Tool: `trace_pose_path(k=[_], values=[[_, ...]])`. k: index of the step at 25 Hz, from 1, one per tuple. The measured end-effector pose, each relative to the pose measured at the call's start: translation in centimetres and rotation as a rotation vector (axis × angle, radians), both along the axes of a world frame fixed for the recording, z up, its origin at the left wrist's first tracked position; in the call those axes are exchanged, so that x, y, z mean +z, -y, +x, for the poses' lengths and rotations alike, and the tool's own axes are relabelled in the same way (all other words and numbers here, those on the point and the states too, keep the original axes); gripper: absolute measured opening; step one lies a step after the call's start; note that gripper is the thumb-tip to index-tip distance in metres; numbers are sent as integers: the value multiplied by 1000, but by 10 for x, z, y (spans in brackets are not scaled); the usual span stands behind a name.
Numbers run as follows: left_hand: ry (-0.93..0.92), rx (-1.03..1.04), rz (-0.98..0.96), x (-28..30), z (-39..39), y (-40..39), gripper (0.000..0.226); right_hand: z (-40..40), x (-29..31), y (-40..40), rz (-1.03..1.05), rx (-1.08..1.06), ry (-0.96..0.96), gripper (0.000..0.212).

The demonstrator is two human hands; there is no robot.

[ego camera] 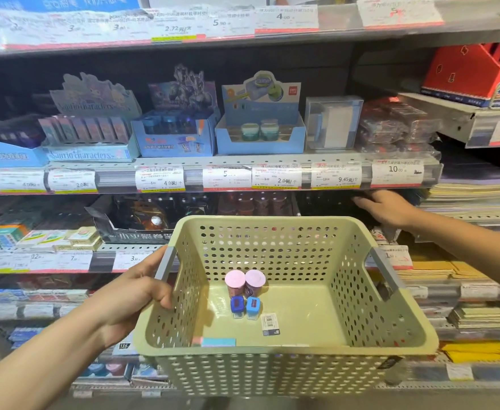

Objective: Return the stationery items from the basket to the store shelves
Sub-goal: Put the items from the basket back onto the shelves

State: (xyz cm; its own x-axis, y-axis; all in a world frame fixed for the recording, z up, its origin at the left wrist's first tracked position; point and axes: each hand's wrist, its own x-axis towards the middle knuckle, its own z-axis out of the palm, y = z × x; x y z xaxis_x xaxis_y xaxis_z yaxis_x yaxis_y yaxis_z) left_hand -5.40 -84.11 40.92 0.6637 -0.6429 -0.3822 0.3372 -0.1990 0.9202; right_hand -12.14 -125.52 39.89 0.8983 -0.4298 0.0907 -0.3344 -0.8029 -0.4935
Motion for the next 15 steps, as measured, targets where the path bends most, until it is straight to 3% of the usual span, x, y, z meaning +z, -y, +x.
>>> trace_pose_path(k=[6,11,15], values=[[-10,4,-19,5,12,-8,80,-40,12,-35,-10,289,39,40],[12,7,17,2,28,-16,90,-48,26,-76,-453,470,179,36],[34,-24,21,2,32,-22,89,-33,32,-113,-520,557,76,22]])
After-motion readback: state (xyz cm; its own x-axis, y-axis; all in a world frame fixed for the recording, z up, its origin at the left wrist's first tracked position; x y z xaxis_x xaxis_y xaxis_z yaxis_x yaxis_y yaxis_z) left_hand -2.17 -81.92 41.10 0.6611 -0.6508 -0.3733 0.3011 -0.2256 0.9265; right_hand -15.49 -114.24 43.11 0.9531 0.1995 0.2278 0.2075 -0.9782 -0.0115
